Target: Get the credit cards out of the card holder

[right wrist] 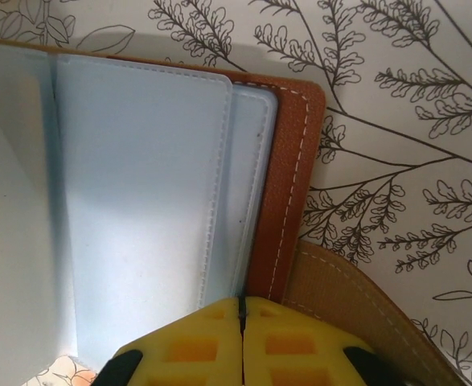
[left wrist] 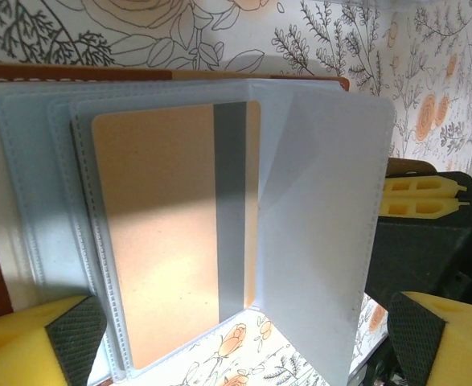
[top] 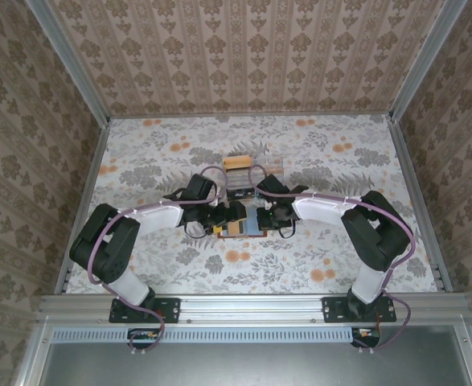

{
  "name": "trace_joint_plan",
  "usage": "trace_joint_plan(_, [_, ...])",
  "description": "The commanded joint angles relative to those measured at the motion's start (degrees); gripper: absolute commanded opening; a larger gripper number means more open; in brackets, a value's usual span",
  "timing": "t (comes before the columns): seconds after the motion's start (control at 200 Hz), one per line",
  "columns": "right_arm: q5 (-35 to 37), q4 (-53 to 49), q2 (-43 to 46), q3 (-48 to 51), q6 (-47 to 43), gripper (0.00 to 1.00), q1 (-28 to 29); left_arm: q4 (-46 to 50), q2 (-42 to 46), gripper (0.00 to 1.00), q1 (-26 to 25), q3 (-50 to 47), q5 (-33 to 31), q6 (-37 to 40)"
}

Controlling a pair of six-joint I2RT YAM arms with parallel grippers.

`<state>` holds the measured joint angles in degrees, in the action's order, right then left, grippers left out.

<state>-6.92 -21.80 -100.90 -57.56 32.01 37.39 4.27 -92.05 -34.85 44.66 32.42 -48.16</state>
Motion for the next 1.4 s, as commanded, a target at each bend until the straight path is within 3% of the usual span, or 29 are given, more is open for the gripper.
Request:
trace_joint_plan(0.0, [-0.8,-1.2,-3.2,0.3,0.9,0.1,1.0,0.7,-1.1,0.98,-0.5,1.4,1.1,1.4])
trace_joint_plan(0.41, [0.1,-1.9,-1.9,0.0,1.0,0.19,0.7,3.9,0.6,1.0,-0.5,3.0,0.9,3.1])
trace_joint_plan(1.0, [-0.5,-1.3,-2.5,0.5,1.4,0.2,0.6,-1.0,-3.3,1.0,-2.1,4.1,5.9,2.2])
trace_joint_plan(1.395, [3.2,-3.3,0.8,0.6,2.0,0.34,-0.3,-0.1,-2.4,1.0,-2.4,4.1,5.5,2.9])
